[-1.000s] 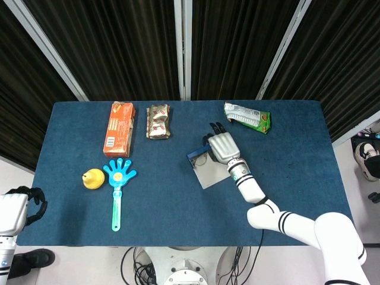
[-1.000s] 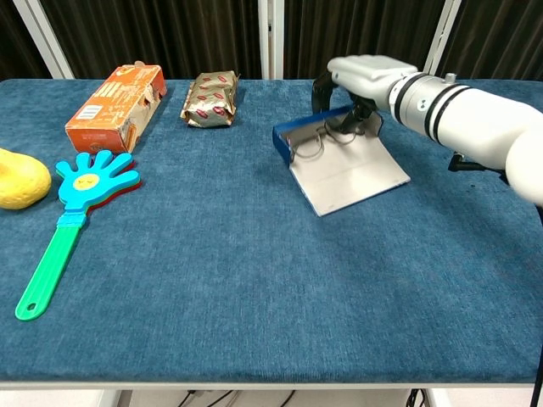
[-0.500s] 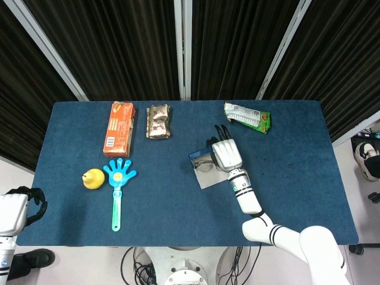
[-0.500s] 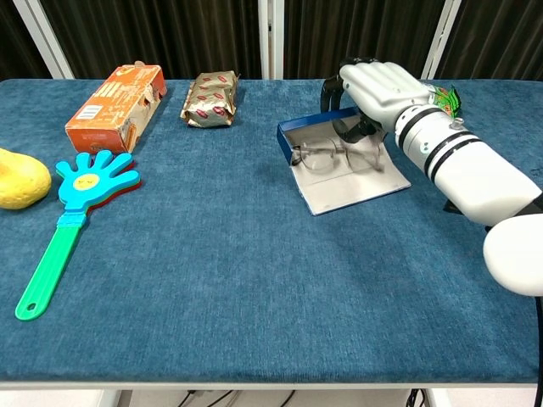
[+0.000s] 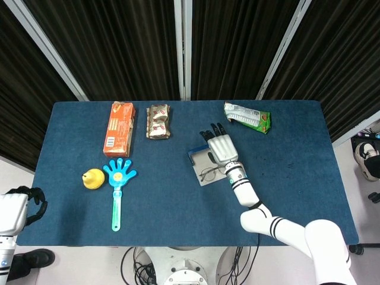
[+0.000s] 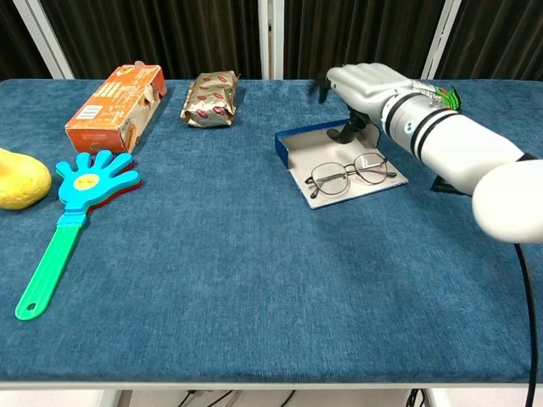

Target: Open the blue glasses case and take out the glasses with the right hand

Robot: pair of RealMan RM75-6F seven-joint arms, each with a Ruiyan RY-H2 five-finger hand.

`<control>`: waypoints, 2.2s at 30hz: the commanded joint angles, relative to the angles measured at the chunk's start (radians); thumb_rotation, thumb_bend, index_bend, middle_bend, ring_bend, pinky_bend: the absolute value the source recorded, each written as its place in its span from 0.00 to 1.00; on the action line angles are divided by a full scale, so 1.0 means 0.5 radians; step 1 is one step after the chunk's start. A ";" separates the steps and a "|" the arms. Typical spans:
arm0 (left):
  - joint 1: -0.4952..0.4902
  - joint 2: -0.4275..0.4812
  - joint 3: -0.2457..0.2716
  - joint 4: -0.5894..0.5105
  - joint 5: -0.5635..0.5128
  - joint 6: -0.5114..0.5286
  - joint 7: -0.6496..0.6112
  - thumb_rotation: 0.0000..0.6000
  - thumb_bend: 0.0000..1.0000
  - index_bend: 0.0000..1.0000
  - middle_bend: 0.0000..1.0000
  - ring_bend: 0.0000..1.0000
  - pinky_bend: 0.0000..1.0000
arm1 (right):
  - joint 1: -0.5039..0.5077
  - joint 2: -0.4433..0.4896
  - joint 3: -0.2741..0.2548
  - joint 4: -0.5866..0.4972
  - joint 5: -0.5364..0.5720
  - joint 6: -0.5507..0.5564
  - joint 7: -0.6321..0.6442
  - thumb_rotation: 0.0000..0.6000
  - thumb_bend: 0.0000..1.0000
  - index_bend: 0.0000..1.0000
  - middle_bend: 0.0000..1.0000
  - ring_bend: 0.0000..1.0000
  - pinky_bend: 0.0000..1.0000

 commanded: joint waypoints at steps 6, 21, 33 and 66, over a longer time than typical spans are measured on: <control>0.000 -0.001 0.000 -0.002 0.000 0.000 0.010 1.00 0.38 0.61 0.61 0.45 0.51 | -0.288 0.439 -0.187 -0.714 -0.228 0.210 0.179 1.00 0.30 0.30 0.23 0.00 0.00; 0.001 -0.003 0.000 -0.004 -0.001 0.003 0.020 1.00 0.38 0.61 0.61 0.45 0.51 | -0.337 0.362 -0.283 -0.537 -0.240 0.120 0.211 1.00 0.34 0.47 0.25 0.00 0.00; 0.000 -0.001 0.000 -0.002 0.000 0.001 0.005 1.00 0.38 0.61 0.61 0.45 0.51 | -0.263 0.254 -0.247 -0.411 -0.237 0.036 0.174 1.00 0.35 0.42 0.25 0.00 0.00; 0.001 0.003 0.002 -0.004 0.003 0.001 -0.006 1.00 0.38 0.61 0.61 0.45 0.51 | -0.141 0.433 -0.422 -0.883 -0.858 0.048 0.390 1.00 0.46 0.71 0.37 0.00 0.00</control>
